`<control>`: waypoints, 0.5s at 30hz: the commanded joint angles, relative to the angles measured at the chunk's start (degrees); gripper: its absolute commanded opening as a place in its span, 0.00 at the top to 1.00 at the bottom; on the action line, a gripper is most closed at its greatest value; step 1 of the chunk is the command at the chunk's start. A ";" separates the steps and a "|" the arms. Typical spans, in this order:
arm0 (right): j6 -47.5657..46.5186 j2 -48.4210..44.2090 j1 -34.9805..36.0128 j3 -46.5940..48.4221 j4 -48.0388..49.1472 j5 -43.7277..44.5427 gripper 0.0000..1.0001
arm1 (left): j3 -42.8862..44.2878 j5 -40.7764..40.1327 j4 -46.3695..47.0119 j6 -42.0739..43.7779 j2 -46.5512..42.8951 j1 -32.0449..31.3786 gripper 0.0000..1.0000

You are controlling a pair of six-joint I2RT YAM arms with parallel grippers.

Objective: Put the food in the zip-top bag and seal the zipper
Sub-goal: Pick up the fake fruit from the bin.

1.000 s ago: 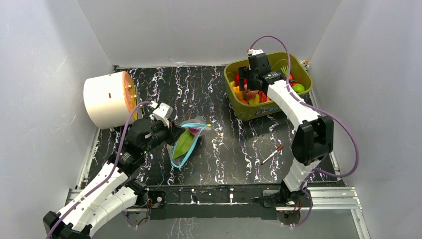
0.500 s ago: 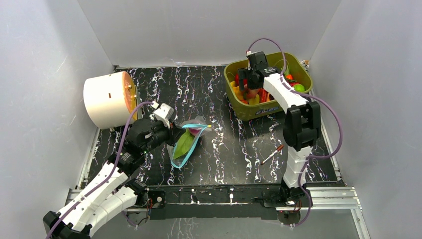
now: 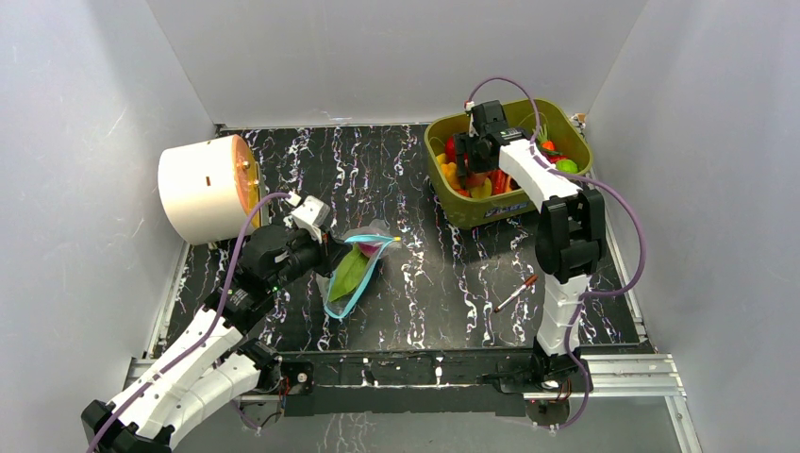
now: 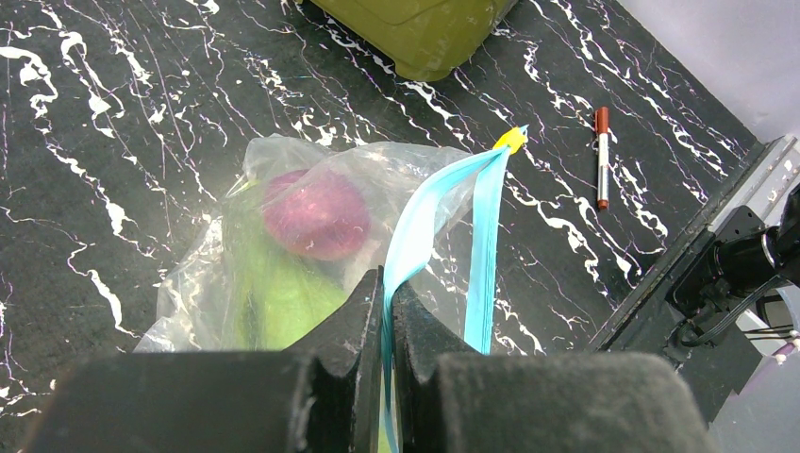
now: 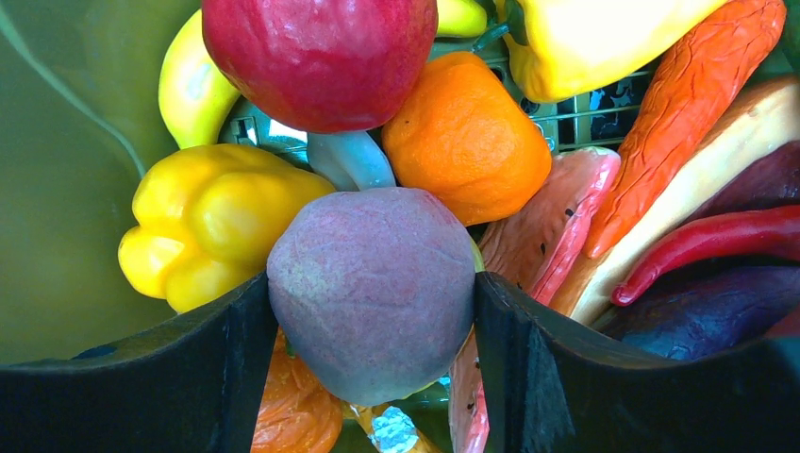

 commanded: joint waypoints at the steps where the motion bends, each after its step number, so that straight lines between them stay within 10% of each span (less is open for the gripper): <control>1: -0.26 -2.43 0.01 1.41 1.76 -1.15 0.37 | 0.53 0.56 1.54 0.81 -0.46 0.20 1.00; 15: 3.41 -11.30 0.12 -2.87 2.44 0.30 0.47 | 0.72 0.36 0.89 1.53 0.23 0.14 1.00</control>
